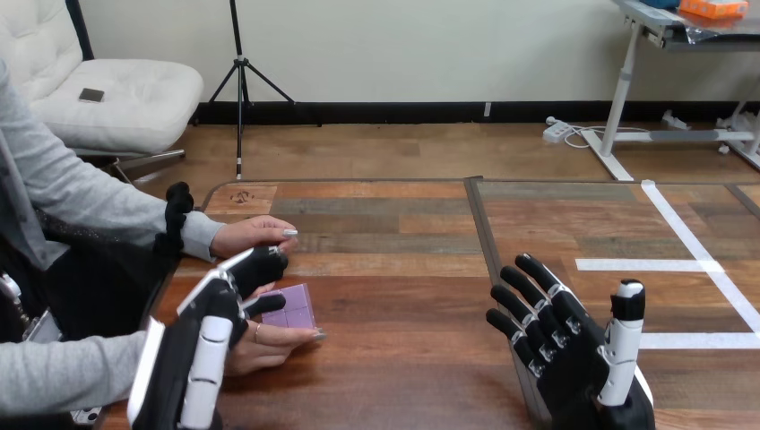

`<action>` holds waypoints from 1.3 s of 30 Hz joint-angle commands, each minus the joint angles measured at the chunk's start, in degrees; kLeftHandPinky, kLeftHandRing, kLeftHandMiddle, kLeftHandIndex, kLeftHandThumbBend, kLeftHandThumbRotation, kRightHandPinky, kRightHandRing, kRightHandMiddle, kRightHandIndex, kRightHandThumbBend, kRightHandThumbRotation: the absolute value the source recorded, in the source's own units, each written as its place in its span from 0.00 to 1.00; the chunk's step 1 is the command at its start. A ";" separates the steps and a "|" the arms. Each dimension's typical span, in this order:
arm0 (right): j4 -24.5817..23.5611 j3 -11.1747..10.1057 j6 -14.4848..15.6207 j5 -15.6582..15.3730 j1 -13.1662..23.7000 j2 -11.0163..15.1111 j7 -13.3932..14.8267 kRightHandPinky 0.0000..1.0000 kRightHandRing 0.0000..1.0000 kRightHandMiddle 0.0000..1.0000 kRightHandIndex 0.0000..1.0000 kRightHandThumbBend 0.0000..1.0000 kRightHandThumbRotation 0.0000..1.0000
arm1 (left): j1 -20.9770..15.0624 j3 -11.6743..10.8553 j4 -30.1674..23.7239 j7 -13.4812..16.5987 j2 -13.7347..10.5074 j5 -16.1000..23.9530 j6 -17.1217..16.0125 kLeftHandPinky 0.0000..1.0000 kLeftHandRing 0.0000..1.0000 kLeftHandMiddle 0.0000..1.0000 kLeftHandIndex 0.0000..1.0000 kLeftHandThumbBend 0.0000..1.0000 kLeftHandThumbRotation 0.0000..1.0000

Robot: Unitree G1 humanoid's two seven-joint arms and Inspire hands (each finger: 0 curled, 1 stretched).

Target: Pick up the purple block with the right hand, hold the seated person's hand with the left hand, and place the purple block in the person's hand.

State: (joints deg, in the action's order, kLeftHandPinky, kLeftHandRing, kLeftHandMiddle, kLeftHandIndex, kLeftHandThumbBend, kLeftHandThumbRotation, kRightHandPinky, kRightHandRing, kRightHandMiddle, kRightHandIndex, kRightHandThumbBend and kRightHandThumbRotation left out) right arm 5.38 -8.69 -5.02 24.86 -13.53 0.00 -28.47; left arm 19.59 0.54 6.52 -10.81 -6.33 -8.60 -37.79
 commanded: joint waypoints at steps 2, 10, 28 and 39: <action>-4.59 1.23 -1.84 0.63 1.12 -1.05 -0.06 0.90 0.93 0.91 0.89 0.89 1.00 | -1.42 0.39 -0.98 -0.60 1.92 -1.27 -1.24 0.84 0.86 0.85 0.82 0.47 1.00; -5.50 2.15 -3.01 -0.41 0.50 -1.21 0.88 0.91 0.93 0.91 0.89 0.89 1.00 | -1.33 1.08 -2.35 -1.37 1.70 -1.75 -0.21 0.87 0.86 0.87 0.84 0.46 1.00; -6.23 3.74 -4.42 -0.94 0.11 -1.38 2.46 0.93 0.93 0.91 0.89 0.85 1.00 | -1.35 2.05 -4.95 0.49 2.85 -1.08 1.88 0.84 0.82 0.84 0.81 0.40 1.00; -6.05 4.46 -5.42 -1.78 0.24 -1.52 3.50 0.92 0.92 0.91 0.90 0.84 1.00 | -1.30 2.58 -5.63 0.88 2.48 -1.01 2.85 0.83 0.81 0.82 0.80 0.41 1.00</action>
State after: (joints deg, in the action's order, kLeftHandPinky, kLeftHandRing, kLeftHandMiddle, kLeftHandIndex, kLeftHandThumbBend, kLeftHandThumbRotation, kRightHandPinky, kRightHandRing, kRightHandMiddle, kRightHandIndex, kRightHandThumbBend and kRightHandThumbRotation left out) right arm 1.92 -4.72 -8.04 23.35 -14.99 -0.27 -25.33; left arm 20.21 2.42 3.96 -10.11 -6.16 -9.38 -35.29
